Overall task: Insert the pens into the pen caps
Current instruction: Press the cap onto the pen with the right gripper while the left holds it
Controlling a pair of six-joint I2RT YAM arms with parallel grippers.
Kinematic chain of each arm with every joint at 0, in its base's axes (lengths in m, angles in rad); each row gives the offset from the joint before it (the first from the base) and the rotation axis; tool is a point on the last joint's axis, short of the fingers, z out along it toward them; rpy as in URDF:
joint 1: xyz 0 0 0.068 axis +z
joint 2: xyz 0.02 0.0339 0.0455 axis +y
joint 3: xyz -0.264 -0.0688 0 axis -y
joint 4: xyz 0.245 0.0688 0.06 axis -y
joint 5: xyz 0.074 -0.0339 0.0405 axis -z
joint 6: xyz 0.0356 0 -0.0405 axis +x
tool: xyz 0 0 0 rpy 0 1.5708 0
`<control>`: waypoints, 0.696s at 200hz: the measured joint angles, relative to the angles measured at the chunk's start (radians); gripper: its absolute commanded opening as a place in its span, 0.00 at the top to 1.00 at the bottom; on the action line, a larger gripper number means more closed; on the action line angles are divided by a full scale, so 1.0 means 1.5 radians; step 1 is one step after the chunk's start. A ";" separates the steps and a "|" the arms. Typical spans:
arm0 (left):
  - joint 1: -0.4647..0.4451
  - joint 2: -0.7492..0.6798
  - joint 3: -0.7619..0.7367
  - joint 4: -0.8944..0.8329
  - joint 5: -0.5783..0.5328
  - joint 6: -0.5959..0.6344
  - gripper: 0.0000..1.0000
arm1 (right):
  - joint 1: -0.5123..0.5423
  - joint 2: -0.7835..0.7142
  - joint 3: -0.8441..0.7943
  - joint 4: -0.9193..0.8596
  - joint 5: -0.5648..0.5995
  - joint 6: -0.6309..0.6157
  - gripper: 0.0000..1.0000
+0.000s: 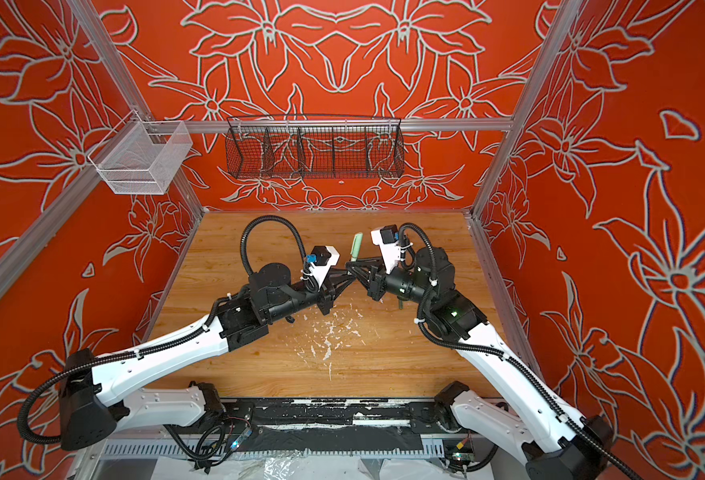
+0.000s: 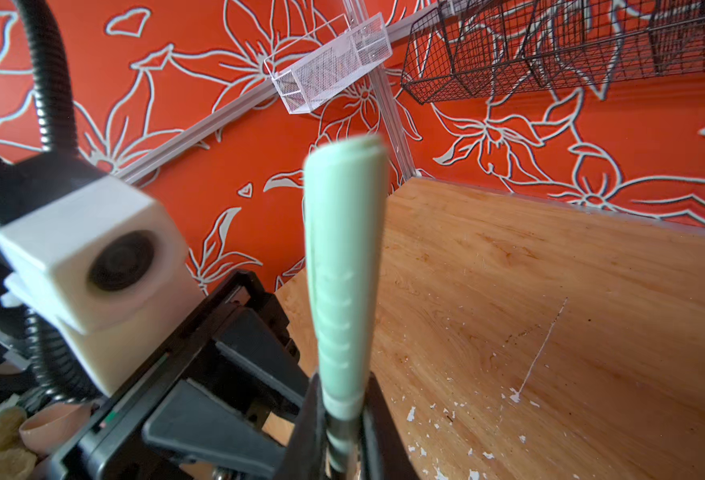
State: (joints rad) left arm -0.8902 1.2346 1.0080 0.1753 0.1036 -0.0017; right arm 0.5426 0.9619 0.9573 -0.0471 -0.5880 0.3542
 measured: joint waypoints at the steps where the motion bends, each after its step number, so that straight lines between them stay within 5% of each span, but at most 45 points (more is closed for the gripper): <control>1: 0.000 0.000 0.001 -0.002 0.001 0.000 0.84 | 0.000 0.001 0.001 -0.001 -0.001 -0.001 1.00; 139: 0.043 0.019 0.024 -0.079 0.131 -0.045 0.91 | -0.002 0.017 0.015 -0.068 -0.053 -0.080 1.00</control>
State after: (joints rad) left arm -0.8253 1.2636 1.0435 0.0566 0.3000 -0.0692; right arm 0.5392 0.9878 0.9802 -0.1490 -0.6678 0.2344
